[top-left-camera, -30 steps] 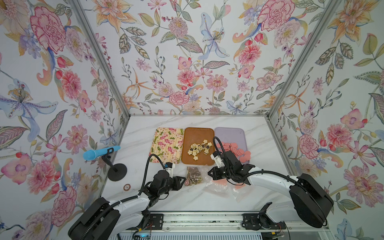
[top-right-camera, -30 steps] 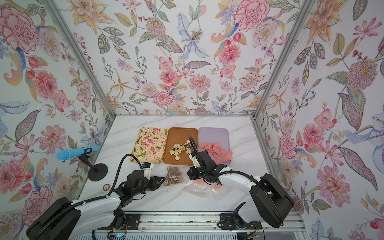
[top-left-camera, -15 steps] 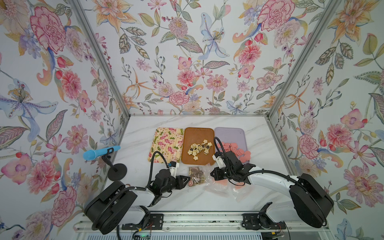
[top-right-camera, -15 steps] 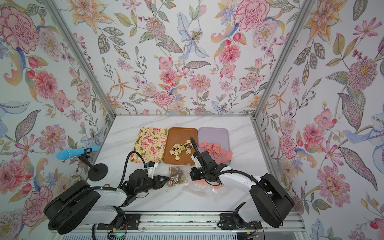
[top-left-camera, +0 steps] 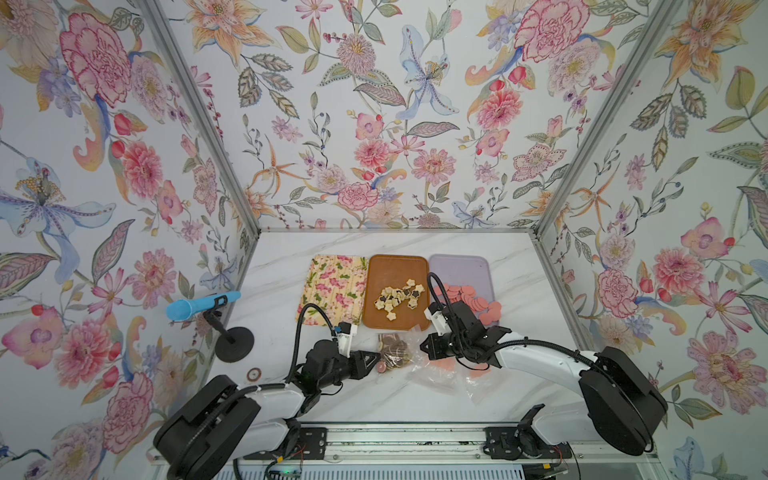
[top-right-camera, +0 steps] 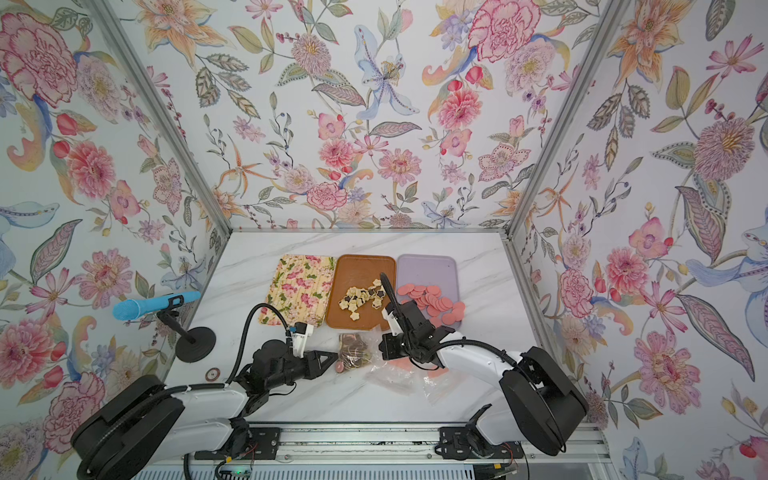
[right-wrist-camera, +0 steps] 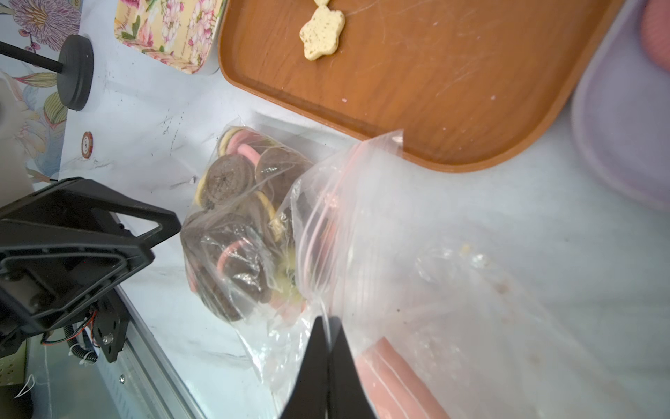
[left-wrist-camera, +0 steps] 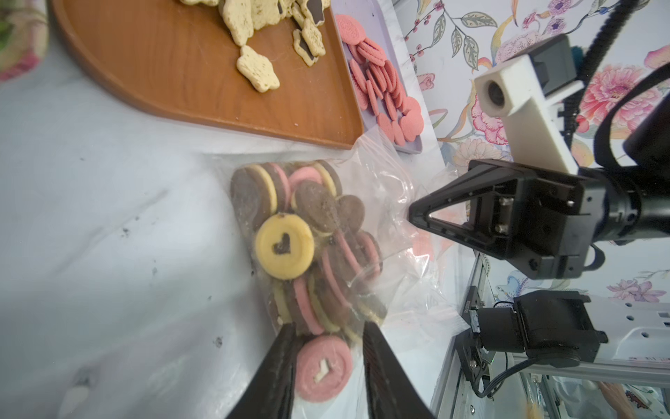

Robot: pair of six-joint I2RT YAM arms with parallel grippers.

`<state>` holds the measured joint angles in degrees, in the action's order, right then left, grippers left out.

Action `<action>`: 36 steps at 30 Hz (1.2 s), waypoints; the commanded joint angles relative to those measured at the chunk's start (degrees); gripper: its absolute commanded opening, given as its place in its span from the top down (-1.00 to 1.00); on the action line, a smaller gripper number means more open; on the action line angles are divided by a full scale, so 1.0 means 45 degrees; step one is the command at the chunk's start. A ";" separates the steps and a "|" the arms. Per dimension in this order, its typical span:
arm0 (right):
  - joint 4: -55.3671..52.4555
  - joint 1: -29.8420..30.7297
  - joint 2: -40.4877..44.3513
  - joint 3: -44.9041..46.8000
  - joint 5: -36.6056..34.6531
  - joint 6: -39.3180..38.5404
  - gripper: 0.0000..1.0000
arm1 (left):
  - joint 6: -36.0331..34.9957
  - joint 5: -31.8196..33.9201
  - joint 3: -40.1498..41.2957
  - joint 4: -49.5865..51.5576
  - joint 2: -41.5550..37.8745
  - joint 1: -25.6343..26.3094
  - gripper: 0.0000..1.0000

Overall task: Pour cookies out of the ziploc bag
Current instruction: 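Pour the cookies out of the ziploc bag onto the tray.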

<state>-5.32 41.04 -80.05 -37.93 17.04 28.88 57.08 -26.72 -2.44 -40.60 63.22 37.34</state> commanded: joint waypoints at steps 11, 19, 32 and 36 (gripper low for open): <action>0.0647 -0.0041 -0.0435 -0.0302 0.0241 -0.0096 1.00 | 0.1043 0.0024 0.0551 0.2065 -0.0580 0.0855 0.18; 0.0615 -0.0095 -0.0065 -0.0223 0.0259 -0.0215 1.00 | 0.2778 -0.0762 0.1009 -0.2958 0.3121 0.1072 0.28; 0.0520 -0.0137 0.0086 -0.0218 0.0220 -0.0232 1.00 | 0.3253 -0.0586 0.1010 -0.5356 0.5186 0.1077 0.67; 0.0514 -0.0137 -0.0004 -0.0300 0.0272 -0.0235 1.00 | 0.3306 -0.0702 0.0990 -0.6107 0.5518 0.1077 0.82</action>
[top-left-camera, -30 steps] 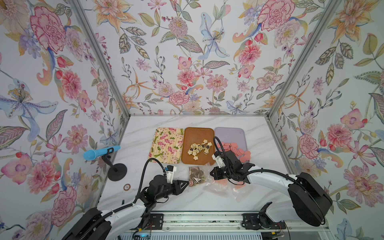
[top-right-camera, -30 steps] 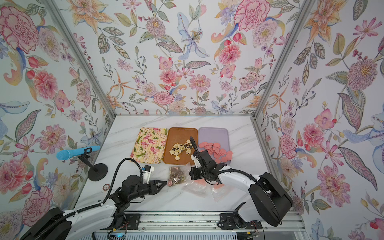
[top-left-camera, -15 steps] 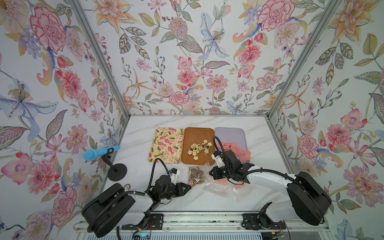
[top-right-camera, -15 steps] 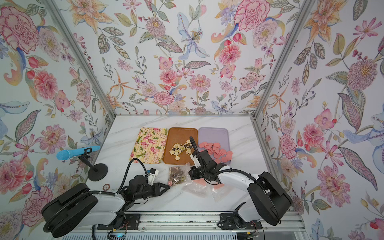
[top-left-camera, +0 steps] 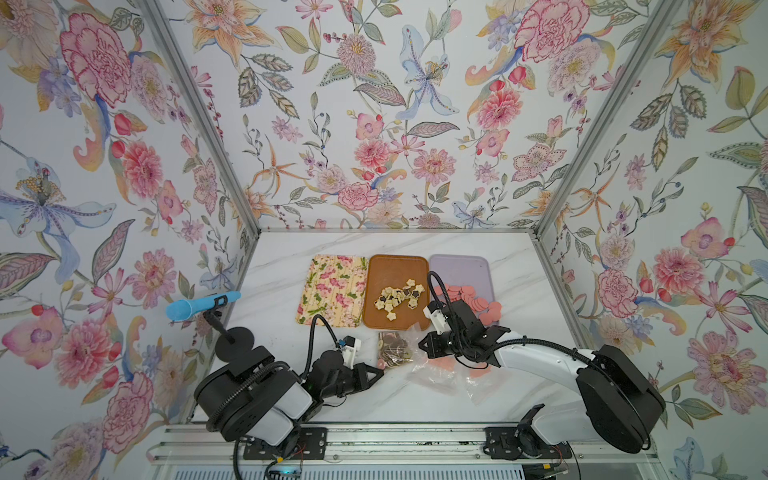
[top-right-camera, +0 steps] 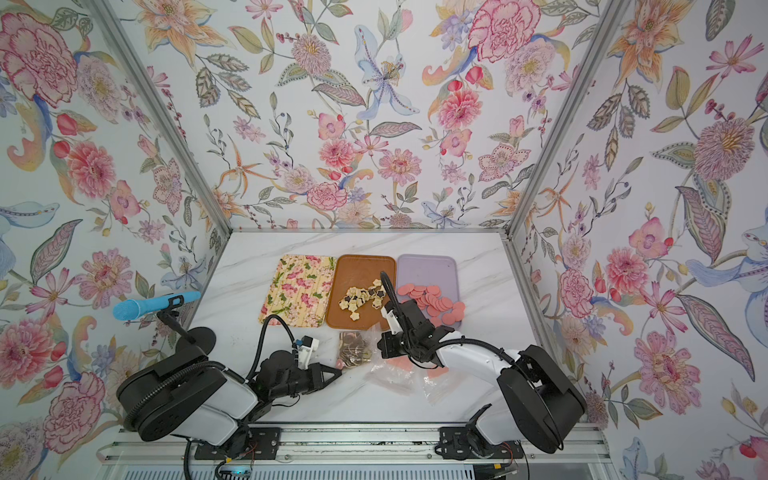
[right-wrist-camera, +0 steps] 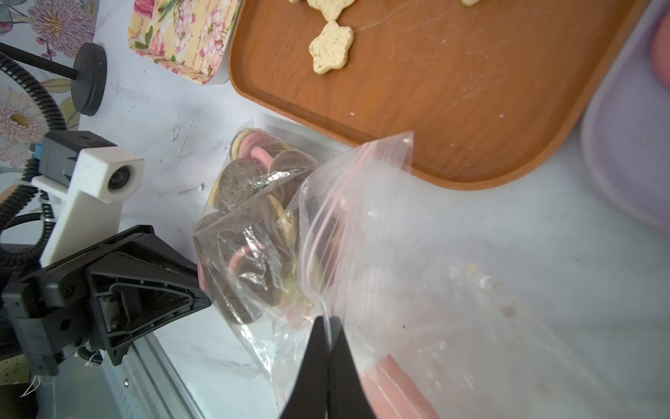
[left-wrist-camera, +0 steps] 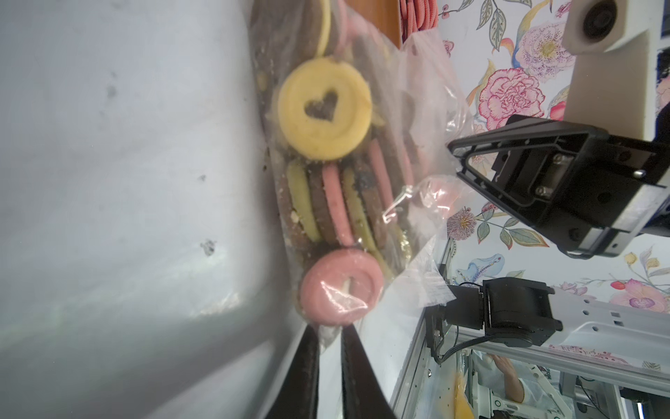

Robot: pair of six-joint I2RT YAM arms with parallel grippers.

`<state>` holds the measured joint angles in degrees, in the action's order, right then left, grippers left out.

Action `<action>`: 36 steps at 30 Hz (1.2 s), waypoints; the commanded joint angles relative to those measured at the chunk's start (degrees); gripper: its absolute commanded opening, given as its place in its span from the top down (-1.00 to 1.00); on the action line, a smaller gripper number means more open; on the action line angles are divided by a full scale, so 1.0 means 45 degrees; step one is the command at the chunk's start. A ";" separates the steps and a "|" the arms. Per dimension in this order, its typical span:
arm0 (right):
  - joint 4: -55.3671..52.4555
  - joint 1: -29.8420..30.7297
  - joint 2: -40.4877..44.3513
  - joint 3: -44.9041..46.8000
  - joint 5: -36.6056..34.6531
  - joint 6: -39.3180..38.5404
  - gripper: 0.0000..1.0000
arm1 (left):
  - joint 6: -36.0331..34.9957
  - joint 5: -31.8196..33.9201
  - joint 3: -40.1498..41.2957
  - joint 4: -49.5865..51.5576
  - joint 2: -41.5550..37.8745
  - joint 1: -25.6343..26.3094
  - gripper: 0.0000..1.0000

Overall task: Pour cookies out of the ziploc bag
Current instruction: 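Pour the cookies out of the ziploc bag onto the tray.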

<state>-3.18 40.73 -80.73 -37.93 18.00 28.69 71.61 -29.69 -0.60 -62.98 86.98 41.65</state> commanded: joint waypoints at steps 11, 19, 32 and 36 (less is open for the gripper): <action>0.0070 -0.0086 0.0067 -0.2064 0.0644 -0.1055 1.00 | -0.0505 -0.0311 0.0178 -0.1459 -0.0775 -0.0010 1.00; -0.0890 -0.0104 -0.1741 -0.5555 0.1280 -0.2007 1.00 | -0.3935 -0.0096 -0.1859 0.6767 -0.5238 -0.2224 1.00; -0.1086 -0.0394 -0.9749 -1.5273 0.4267 -0.2098 1.00 | -0.7377 0.0037 -0.4875 1.0352 -0.5141 -0.6868 1.00; -0.1355 -0.0495 -1.2666 -1.8968 0.5356 -0.1443 1.00 | -0.8008 0.0485 -0.5755 1.0606 -0.4363 -0.7640 1.00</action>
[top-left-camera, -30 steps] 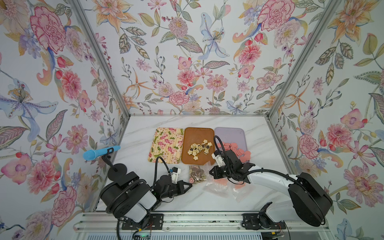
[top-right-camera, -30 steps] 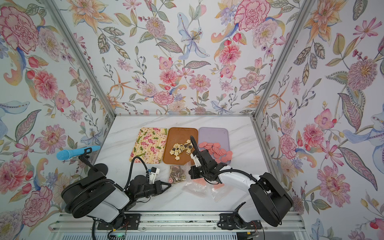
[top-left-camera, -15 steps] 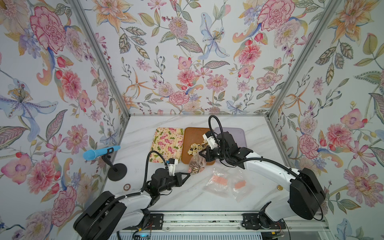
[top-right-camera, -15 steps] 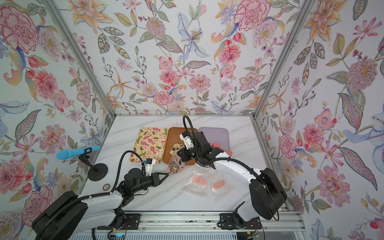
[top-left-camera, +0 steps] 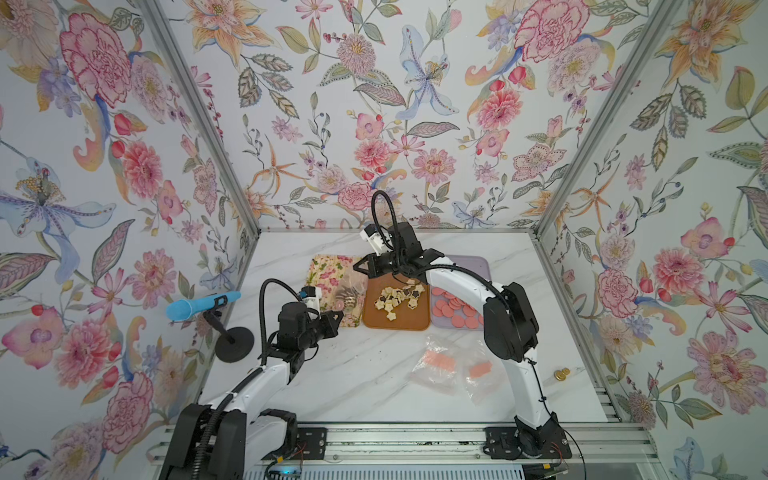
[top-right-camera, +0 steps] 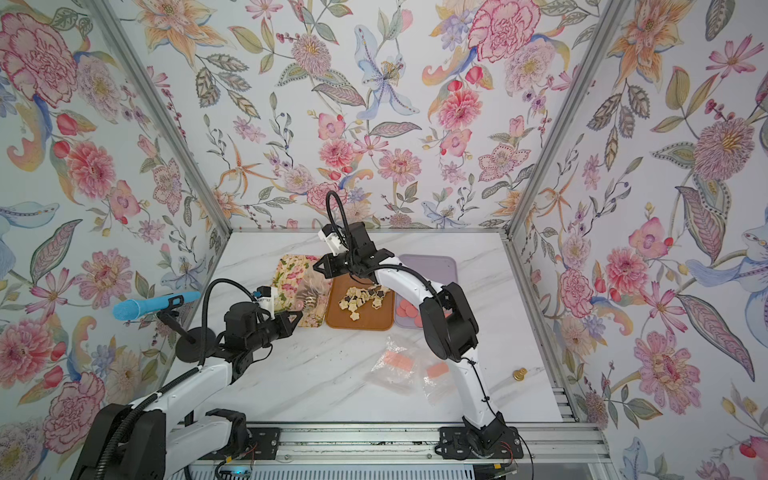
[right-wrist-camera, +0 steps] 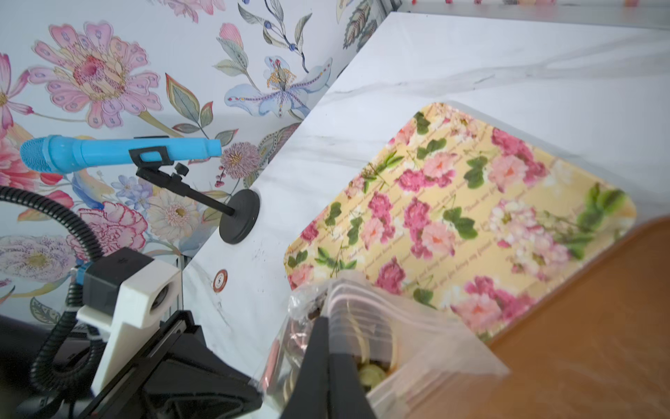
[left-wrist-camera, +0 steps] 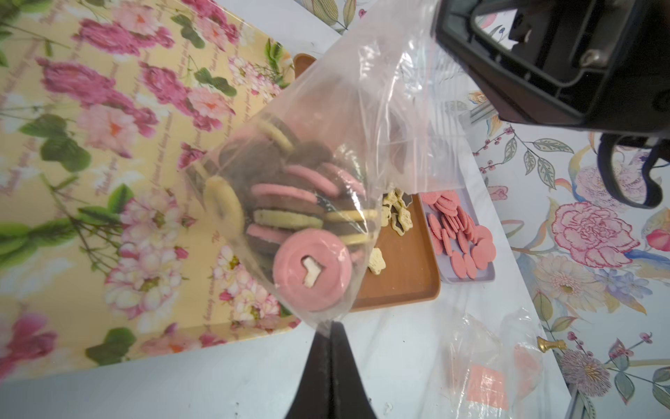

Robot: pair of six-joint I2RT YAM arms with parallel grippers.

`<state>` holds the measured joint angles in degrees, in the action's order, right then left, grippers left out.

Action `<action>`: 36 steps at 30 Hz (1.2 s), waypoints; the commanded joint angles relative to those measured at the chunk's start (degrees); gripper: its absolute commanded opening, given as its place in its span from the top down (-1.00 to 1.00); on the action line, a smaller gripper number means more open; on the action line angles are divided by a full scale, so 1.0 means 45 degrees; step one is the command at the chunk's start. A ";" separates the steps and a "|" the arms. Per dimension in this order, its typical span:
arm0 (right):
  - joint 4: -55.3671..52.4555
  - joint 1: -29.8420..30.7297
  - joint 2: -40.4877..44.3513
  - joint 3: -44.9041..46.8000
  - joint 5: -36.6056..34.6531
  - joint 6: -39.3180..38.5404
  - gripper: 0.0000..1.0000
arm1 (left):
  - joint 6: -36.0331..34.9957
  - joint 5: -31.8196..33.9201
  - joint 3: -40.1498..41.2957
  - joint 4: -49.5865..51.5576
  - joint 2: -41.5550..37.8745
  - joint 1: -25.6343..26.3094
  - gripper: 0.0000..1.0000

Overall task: Pour cookies out of the ziploc bag
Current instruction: 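Pour the cookies out of the ziploc bag onto the tray.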

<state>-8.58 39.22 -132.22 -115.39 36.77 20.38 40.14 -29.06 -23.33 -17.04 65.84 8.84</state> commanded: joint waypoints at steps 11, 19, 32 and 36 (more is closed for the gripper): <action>-0.0068 -0.0855 -0.5913 -0.7152 0.1823 0.2014 1.00 | -0.2162 0.1979 -0.2309 0.1030 0.1183 -0.1048 1.00; 0.0302 -0.0847 -0.6217 -0.6720 0.1088 0.2304 0.95 | -0.2669 0.2738 -0.3116 0.1584 0.1066 -0.1037 1.00; 0.0174 -0.0734 -0.5744 -0.6296 0.0603 0.1936 0.28 | -0.2854 0.3020 -0.3539 0.2115 0.1058 -0.1047 1.00; -0.0436 -0.0535 -0.5021 -0.5617 -0.0379 0.0998 0.13 | -0.2974 0.3092 -0.4366 0.2616 0.1209 -0.1047 1.00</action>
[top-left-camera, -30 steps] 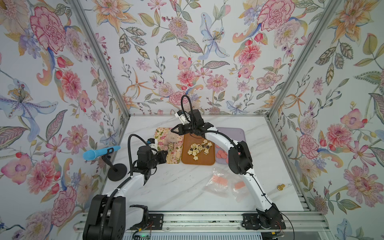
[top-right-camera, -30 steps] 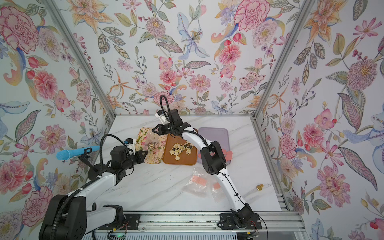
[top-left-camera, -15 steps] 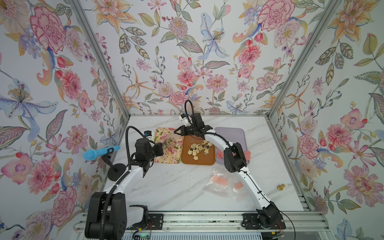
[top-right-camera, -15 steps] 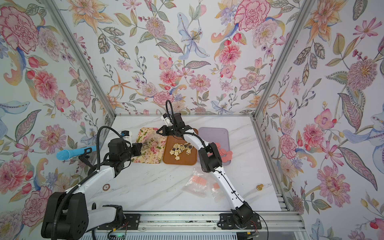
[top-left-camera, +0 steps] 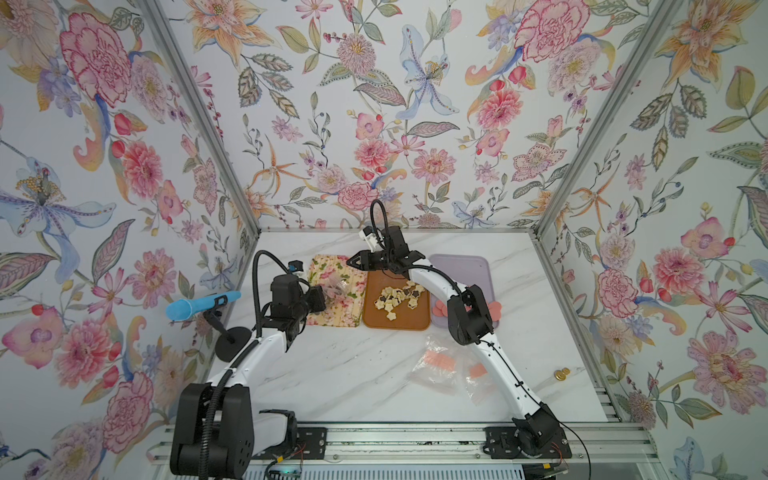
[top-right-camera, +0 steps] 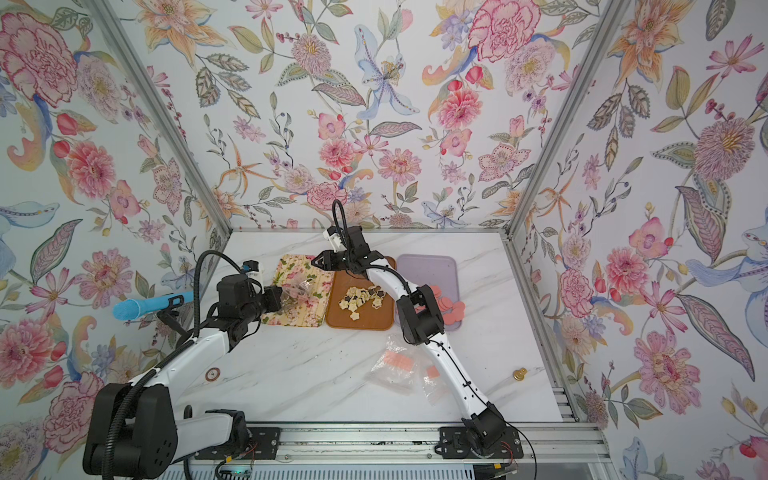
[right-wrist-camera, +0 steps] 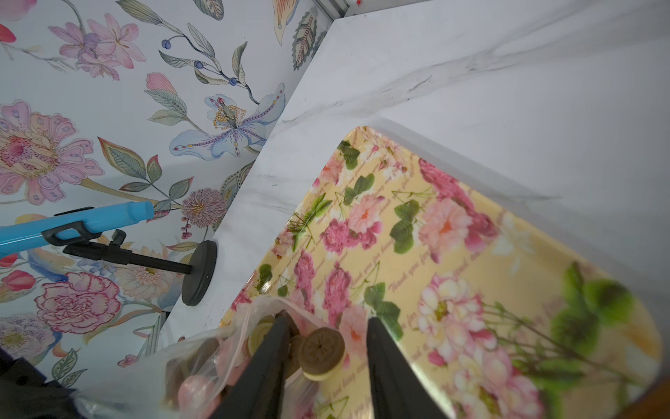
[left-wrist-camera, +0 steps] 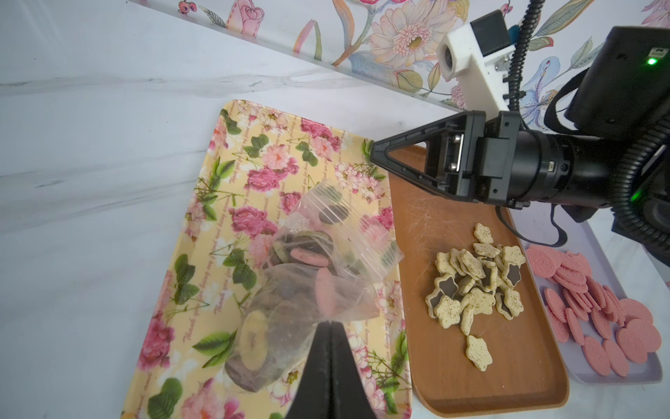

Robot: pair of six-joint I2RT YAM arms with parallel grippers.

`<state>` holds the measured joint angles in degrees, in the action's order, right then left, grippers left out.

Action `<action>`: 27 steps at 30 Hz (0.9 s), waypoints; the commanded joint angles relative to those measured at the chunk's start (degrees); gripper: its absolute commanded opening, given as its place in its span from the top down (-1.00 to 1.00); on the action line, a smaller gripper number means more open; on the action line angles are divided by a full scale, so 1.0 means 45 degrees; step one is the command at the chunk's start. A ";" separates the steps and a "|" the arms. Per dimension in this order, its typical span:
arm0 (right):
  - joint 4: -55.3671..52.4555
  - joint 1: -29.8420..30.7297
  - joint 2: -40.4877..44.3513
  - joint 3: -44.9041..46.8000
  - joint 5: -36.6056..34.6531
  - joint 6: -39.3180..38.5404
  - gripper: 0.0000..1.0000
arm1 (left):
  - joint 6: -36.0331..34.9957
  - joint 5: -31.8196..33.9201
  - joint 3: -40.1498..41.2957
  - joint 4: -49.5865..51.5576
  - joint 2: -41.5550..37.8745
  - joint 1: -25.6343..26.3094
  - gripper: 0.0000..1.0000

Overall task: Pour cookies out of the ziploc bag
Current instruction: 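Pour the cookies out of the ziploc bag onto the tray.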

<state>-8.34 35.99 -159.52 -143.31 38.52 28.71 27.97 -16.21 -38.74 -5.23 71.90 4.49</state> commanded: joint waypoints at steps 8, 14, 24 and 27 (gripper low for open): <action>-0.0245 0.0615 0.2686 0.2715 -0.1994 -0.1377 -0.15 | -0.0220 0.0788 -0.2933 0.1864 0.0807 -0.0080 1.00; 0.0504 0.0865 0.3651 0.4189 -0.2199 -0.1419 -0.21 | -0.0345 0.0817 -0.3202 0.2028 0.1380 -0.0061 1.00; 0.0937 0.0948 0.4003 0.5024 -0.1612 -0.1186 -0.25 | -0.0555 0.0849 -0.3798 0.1951 0.2084 0.0110 1.00; 0.0641 0.0963 0.3670 0.4699 -0.1318 -0.1036 -0.24 | -0.0466 0.0872 -0.3592 0.1694 0.2125 0.0184 1.00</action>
<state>-4.69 40.21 -142.30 -120.75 30.98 23.62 26.92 -13.02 -54.06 4.49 81.03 4.89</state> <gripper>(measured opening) 0.621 0.047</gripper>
